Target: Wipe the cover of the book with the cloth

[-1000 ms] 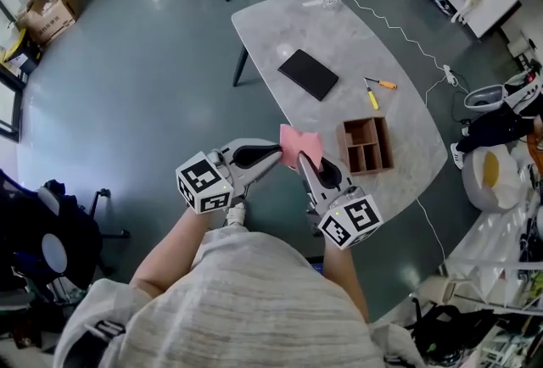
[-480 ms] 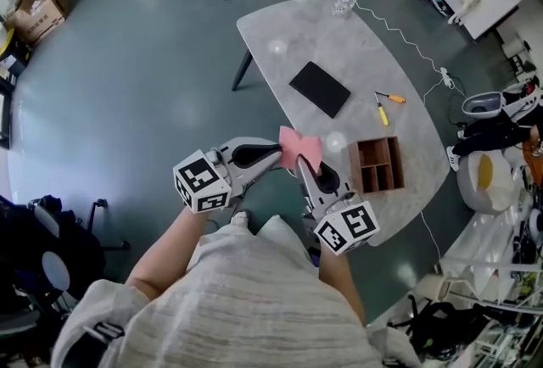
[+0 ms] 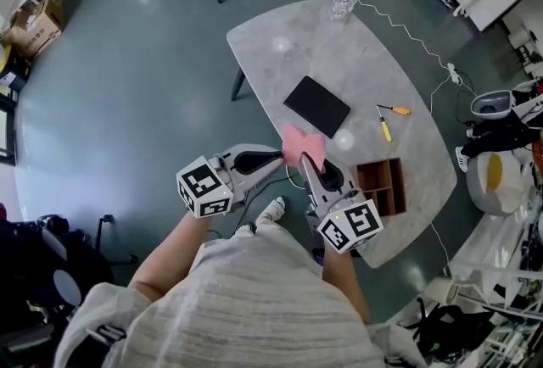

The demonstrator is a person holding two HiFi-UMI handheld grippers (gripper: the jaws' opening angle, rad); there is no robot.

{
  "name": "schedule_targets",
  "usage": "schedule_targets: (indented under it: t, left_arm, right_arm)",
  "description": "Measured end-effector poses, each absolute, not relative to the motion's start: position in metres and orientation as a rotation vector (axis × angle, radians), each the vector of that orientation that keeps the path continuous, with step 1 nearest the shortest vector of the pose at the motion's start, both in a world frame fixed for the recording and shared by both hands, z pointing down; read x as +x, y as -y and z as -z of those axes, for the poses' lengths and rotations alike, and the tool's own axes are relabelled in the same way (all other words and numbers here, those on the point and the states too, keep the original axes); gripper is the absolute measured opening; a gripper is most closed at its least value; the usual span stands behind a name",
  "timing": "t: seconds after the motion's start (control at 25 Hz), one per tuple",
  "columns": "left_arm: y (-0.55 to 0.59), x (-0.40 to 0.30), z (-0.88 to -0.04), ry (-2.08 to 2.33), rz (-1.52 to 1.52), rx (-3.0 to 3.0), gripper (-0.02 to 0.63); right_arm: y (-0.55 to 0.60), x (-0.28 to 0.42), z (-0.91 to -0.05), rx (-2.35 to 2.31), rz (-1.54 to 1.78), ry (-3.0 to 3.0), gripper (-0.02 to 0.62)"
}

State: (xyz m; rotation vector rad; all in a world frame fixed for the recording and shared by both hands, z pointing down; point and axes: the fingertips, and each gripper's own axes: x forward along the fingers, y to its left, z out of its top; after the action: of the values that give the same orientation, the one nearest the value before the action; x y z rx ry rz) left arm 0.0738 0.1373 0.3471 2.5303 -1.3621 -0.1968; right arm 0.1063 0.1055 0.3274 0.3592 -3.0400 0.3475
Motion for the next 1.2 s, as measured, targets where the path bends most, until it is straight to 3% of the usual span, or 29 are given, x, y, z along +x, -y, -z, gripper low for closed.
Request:
schedule_targets:
  t: [0.68, 1.2]
  left_arm:
    - [0.003, 0.065, -0.328, 1.22, 0.075, 2.647, 0.026]
    - [0.149, 0.001, -0.363, 0.833, 0.074, 2.787, 0.026]
  right_arm:
    - [0.032, 0.105, -0.324, 0.537, -0.414, 3.052, 0.049]
    - [0.159, 0.1, -0.365, 1.232, -0.458, 2.816, 0.05]
